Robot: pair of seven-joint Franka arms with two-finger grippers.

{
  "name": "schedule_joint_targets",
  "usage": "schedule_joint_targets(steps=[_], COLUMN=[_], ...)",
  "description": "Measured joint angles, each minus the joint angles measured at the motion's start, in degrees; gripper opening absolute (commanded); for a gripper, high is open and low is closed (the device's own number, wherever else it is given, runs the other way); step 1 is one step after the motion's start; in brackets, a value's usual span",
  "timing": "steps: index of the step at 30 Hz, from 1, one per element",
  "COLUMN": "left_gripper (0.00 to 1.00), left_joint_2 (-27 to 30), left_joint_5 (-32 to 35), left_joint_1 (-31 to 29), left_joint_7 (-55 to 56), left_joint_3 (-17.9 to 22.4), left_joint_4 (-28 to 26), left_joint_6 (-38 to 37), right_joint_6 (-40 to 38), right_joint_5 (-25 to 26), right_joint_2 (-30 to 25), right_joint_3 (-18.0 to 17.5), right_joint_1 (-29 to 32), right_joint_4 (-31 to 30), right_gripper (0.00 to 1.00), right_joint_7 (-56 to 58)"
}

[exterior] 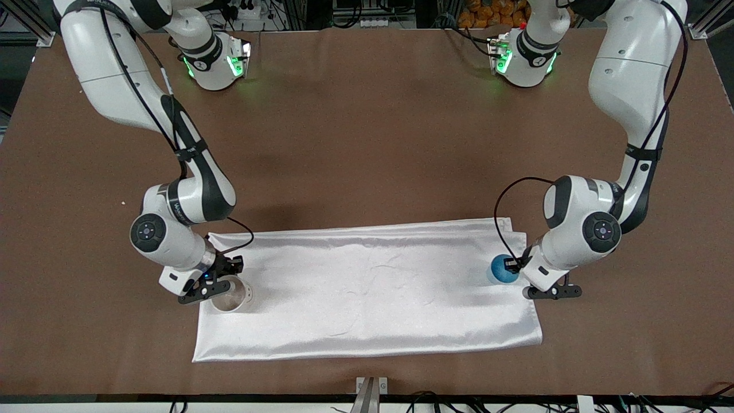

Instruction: Place blue cup into white mug on table

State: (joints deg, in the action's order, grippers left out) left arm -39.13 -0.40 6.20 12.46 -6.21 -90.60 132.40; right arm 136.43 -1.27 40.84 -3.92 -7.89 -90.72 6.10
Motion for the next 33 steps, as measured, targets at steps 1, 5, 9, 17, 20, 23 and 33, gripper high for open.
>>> schedule_joint_targets(steps=[1,5,9,17,20,23,33], left_gripper=[0.0,0.0,0.0,0.0,0.0,0.0,0.0], left_joint_2=[0.05,0.46,1.54,5.28,6.68,7.82,10.88], left_joint_5=[0.0,0.0,0.07,1.93,2.05,2.07,2.07], left_joint_1=[0.0,0.0,0.03,0.72,1.33,1.9,4.53], left_joint_7=[0.0,0.0,-0.07,-0.17,-0.17,-0.17,-0.11], left_joint_3=[0.0,0.01,0.01,-0.09,-0.1,-0.13,-0.19], left_joint_4=[0.1,0.52,0.66,0.71,0.71,0.7,0.69], left_joint_6=[0.01,0.04,0.02,-2.23,-3.39,-4.58,-7.84], right_joint_6=[-0.42,-2.14,-3.4,-4.25,-4.35,-4.35,2.34], right_joint_5=[0.0,-0.02,-0.04,-0.04,-0.04,-0.04,-0.04], right_joint_2=[-0.21,-1.42,-2.65,-4.84,-6.56,-9.01,-17.06], right_joint_3=[-0.02,-0.34,-1.35,-5.39,-6.09,-6.38,-6.57], right_joint_1=[0.0,-0.26,-1.31,-4.06,-5.13,-6.41,-12.76], right_joint_4=[0.09,0.23,0.22,-0.92,-2.88,-5.91,-19.33], right_gripper=[0.0,0.0,0.0,0.0,0.0,0.0,0.0], right_joint_7=[-0.32,-2.87,-7.38,-17.98,-20.34,-22.07,-31.25])
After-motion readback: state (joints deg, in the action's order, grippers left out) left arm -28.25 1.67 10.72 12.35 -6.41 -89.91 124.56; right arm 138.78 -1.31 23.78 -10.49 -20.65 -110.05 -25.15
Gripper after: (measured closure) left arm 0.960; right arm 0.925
